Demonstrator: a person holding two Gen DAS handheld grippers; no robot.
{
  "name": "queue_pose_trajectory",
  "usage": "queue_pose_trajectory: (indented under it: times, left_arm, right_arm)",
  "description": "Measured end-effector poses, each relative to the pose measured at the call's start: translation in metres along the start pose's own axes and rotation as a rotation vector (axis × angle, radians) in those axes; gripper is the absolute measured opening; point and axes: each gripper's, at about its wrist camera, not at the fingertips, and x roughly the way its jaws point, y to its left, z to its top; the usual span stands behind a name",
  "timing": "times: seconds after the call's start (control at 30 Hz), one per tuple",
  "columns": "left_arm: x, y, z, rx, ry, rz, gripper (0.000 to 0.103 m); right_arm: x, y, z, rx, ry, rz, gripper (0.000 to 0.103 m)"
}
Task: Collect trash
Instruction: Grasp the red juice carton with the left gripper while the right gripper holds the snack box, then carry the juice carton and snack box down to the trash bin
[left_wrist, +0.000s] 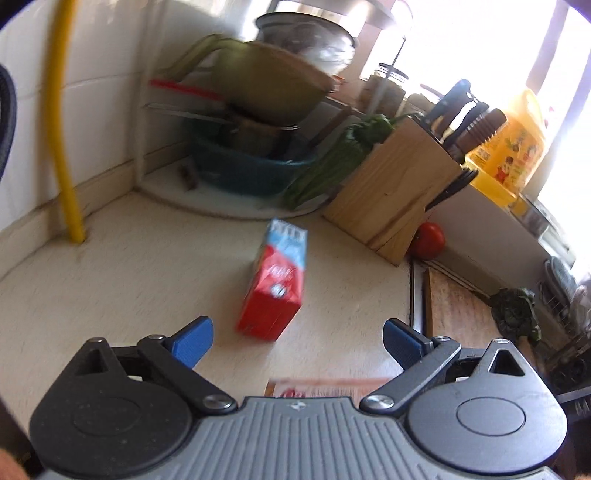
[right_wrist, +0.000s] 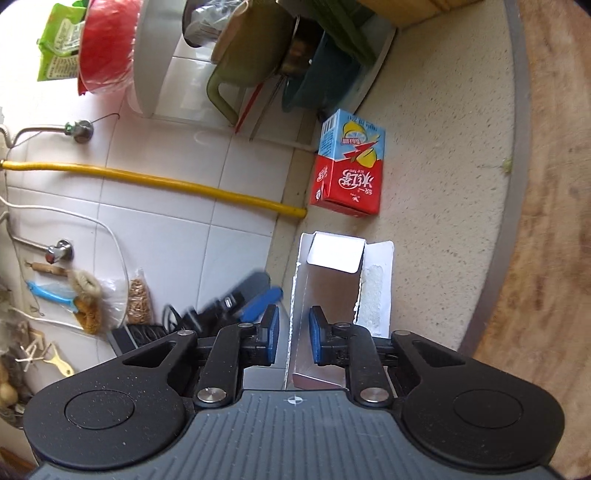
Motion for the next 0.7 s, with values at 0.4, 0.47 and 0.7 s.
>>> queue_pose_trajectory:
  times: [0.4,0.47,0.7]
  left_arm:
    - [0.101,-0.033,0.027,0.266,0.068,0.212,0.042]
    - [0.105,-0.023,0.030,0.207,0.110,0.150,0.037]
    - [0.093,0.014,0.036,-0.048,0.180,-0.081,0.037]
  right_arm:
    - [-0.014,-0.017,-0.022,0.059,-0.079,-0.023,0.026]
    - [-0.014,-0.017,-0.021,0.057,-0.080,-0.021,0.026]
    - [-0.015,-0.030,-0.010,0.179,-0.091,0.144,0.026]
